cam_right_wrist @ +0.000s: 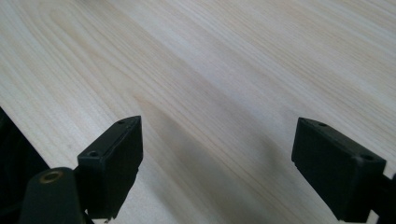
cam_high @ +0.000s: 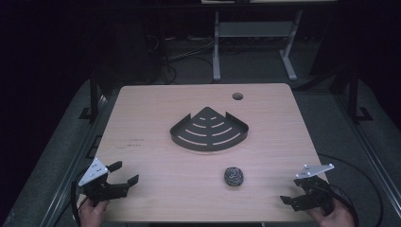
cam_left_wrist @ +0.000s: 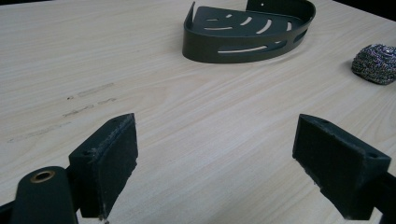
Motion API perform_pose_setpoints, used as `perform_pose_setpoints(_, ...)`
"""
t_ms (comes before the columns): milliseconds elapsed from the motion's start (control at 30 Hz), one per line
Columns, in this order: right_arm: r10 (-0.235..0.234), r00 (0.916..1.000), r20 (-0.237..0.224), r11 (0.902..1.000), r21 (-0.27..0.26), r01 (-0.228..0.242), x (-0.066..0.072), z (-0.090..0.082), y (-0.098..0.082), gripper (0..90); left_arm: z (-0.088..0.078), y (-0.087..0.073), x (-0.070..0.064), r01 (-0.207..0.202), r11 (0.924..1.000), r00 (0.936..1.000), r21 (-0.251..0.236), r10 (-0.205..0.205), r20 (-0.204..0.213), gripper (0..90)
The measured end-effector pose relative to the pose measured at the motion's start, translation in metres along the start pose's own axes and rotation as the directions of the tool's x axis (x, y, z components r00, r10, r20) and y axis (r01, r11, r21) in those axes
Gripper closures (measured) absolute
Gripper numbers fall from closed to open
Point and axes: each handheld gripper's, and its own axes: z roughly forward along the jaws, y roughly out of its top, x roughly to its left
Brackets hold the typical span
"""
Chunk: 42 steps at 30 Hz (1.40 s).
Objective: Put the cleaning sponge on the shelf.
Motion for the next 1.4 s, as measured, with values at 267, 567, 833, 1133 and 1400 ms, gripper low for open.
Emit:
perform_pose_setpoints(267, -0.018, 0.9997, -0.018, 0.9998, 0.003, 0.018, 0.004, 0.002, 0.005, 16.1, 0.0, 0.0, -0.001, -0.001, 1.0, 1.0, -0.003, 0.001, 0.0, 13.3)
perform_pose_setpoints(567, -0.064, 0.9976, -0.025, 0.9979, 0.009, 0.064, 0.015, 0.006, 0.016, 16.0, -0.004, -0.001, -0.001, 0.003, 1.0, 1.0, -0.008, -0.003, -0.004, 13.3)
perform_pose_setpoints(833, -0.107, 0.9935, -0.036, 0.9935, 0.034, 0.109, 0.024, 0.011, 0.032, 15.8, -0.007, -0.001, 0.002, 0.01, 0.9997, 0.9999, -0.021, -0.01, -0.007, 13.3)
perform_pose_setpoints(1133, -0.133, 0.9898, -0.052, 0.9898, 0.044, 0.135, 0.032, 0.013, 0.043, 15.8, -0.006, 0.0, 0.002, 0.009, 0.9998, 1.0, -0.02, -0.009, -0.002, 13.3)
perform_pose_setpoints(1400, -0.174, 0.9832, -0.054, 0.9833, 0.045, 0.177, 0.037, 0.015, 0.056, 16.0, -0.006, 0.0, 0.001, 0.009, 0.9998, 1.0, -0.019, -0.009, -0.001, 13.3)
